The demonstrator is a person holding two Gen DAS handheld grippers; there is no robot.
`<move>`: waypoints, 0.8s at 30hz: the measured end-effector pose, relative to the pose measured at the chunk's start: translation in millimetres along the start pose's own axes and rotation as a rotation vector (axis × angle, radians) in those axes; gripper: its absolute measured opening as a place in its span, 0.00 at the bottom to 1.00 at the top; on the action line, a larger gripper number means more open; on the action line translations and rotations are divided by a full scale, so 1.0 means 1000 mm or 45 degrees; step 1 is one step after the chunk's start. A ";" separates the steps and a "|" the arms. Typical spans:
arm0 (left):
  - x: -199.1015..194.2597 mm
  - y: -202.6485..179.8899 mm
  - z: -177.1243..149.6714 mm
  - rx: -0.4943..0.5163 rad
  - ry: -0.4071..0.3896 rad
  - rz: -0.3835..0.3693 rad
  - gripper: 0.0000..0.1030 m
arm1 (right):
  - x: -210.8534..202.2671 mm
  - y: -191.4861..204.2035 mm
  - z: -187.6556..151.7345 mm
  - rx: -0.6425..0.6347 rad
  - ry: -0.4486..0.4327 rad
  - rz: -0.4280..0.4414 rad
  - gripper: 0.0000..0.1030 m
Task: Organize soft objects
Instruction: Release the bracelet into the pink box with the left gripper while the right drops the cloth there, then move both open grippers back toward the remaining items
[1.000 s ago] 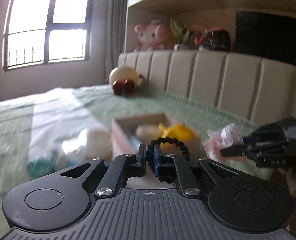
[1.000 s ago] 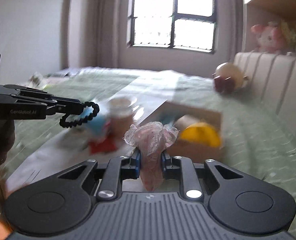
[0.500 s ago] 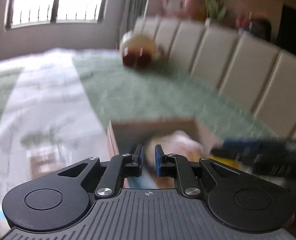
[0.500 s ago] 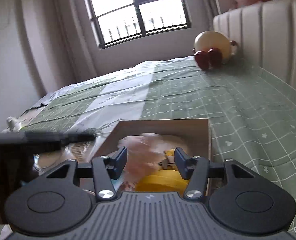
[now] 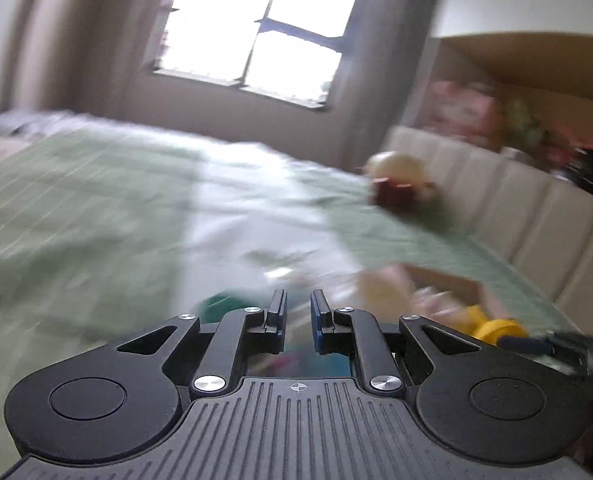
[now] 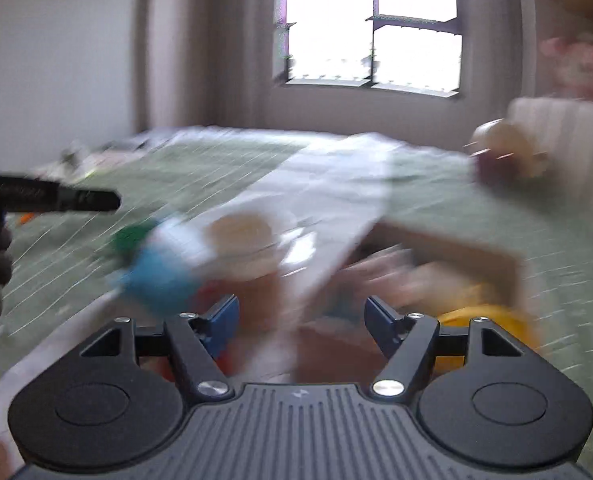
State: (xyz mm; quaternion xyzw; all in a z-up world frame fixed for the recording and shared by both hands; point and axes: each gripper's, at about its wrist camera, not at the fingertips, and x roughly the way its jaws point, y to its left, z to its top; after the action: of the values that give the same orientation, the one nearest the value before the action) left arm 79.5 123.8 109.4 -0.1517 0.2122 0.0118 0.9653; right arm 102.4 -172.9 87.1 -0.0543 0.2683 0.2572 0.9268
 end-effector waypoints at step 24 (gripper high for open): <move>-0.045 0.088 -0.083 -0.158 0.184 -0.036 0.14 | 0.053 0.030 0.051 0.387 0.187 0.147 0.72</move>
State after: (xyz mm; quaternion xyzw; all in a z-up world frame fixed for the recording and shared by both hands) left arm -2.7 185.1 31.3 -0.2145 0.2781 0.0001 0.9363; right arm 149.3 -111.0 103.5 0.0834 0.3737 0.2620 0.8859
